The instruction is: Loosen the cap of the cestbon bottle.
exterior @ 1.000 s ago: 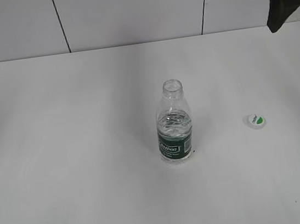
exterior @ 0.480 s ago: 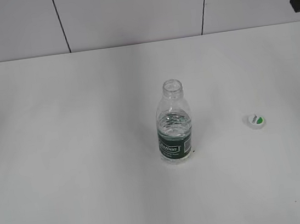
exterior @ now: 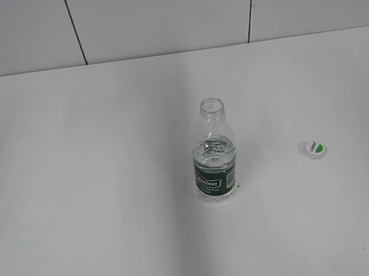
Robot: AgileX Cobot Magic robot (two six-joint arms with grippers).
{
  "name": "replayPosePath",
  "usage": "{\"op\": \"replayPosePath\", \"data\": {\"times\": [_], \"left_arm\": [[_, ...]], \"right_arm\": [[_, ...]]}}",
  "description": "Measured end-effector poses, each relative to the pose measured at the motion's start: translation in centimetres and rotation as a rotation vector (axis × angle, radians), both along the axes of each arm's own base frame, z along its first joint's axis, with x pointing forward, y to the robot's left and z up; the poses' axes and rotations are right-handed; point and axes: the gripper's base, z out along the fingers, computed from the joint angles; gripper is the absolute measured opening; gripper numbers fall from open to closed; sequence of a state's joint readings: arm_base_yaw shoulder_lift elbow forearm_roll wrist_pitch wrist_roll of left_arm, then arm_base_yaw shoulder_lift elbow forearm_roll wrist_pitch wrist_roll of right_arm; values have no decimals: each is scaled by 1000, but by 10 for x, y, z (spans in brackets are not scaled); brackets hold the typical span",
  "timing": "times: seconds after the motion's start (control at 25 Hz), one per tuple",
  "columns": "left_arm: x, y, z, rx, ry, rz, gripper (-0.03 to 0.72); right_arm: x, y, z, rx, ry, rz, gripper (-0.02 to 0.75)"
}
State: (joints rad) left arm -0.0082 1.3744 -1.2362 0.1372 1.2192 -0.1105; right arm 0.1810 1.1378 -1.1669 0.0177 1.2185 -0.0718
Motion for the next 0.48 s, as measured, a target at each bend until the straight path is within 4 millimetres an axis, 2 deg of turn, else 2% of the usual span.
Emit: {"op": "replayPosePath", "data": {"times": [0.28,0.32,0.48], "left_arm": [[-65,0,18,-2,-118,-1,433],[-71,1,19,-1,-137,-2,433],[-96,1,16,11,-217,-10,433]], "right_arm": [[-67,-12,2,22,-115,0,529],[-83,-15,5,30,-159,0,529],[-112,-20,-7,38,-203,-1,529]]}}
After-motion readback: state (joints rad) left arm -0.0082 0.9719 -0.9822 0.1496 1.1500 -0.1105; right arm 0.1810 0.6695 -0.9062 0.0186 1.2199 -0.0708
